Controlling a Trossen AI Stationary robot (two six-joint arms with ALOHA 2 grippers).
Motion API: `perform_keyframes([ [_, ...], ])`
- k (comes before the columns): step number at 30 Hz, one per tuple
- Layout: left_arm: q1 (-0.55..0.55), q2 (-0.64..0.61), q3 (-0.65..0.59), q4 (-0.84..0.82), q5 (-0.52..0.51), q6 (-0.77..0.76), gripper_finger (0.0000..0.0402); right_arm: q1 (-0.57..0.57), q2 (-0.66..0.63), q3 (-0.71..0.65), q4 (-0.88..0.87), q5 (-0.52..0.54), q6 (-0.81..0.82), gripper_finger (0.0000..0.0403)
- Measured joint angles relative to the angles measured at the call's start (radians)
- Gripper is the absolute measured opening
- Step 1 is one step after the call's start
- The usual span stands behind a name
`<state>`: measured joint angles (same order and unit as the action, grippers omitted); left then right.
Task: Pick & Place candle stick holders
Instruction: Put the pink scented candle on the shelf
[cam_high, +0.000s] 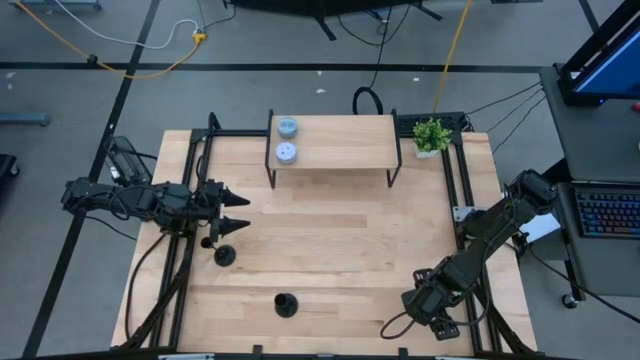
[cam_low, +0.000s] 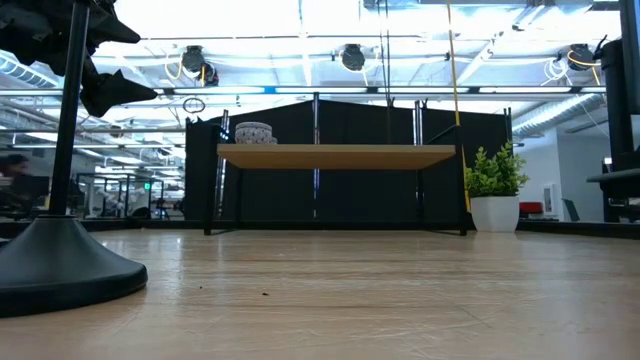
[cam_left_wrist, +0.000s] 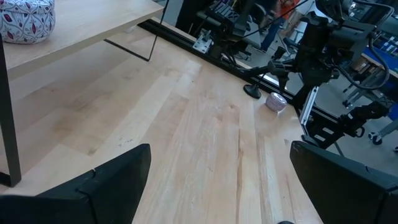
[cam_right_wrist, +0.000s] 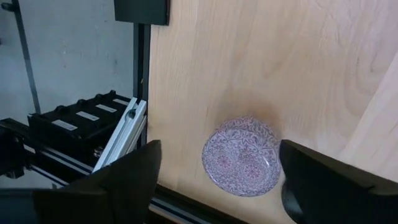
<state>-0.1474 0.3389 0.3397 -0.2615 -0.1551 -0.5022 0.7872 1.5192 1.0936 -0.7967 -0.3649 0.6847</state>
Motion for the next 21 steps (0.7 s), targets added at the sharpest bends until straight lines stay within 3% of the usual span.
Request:
perform_keyframes([
  [7,0.000,0.000,0.000,0.000,0.000,0.000,0.0392,0.000,0.000,0.000,0.000,0.002,-0.044,0.0377],
  [21,0.000,0.000,0.000,-0.032,0.000,-0.002,0.0392,0.000,0.000,0.000,0.005,-0.002,-0.042,0.0384],
])
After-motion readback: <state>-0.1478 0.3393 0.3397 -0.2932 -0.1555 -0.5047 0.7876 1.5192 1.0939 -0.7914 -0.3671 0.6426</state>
